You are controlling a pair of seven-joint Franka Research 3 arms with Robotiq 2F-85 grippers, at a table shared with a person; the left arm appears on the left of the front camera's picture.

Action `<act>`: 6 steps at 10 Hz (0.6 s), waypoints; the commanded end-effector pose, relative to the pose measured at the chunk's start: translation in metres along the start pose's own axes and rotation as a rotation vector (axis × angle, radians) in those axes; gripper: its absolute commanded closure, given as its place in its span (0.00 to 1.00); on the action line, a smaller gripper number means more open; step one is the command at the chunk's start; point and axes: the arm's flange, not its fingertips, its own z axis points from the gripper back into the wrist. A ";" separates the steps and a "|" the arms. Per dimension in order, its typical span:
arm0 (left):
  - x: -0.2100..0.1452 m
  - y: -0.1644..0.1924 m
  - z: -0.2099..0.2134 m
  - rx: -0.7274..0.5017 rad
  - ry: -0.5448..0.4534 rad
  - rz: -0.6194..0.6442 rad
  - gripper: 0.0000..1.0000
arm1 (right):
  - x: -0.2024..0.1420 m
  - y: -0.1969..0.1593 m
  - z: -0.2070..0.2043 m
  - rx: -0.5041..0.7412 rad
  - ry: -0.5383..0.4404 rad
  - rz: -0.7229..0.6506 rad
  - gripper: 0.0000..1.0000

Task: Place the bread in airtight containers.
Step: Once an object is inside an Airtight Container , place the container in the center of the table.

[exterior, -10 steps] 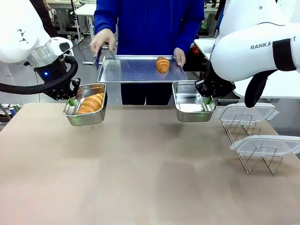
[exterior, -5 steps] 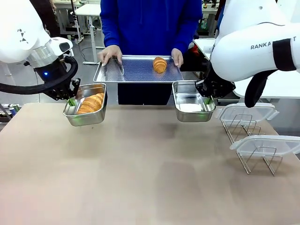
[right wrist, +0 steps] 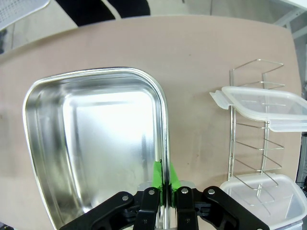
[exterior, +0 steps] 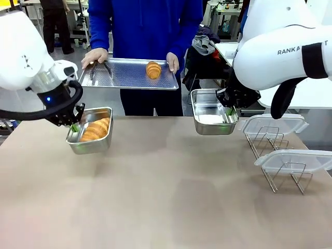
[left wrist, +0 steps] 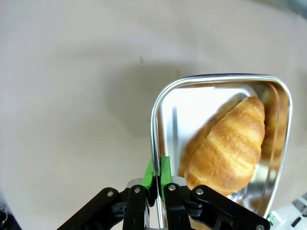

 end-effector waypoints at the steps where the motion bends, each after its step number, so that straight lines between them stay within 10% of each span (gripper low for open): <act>1: 0.001 0.010 -0.025 0.007 -0.009 -0.013 0.95 | 0.000 0.000 0.003 -0.005 -0.012 -0.006 1.00; 6: 0.008 0.009 -0.076 0.066 0.033 -0.049 0.95 | 0.000 0.000 0.003 -0.005 -0.012 -0.006 1.00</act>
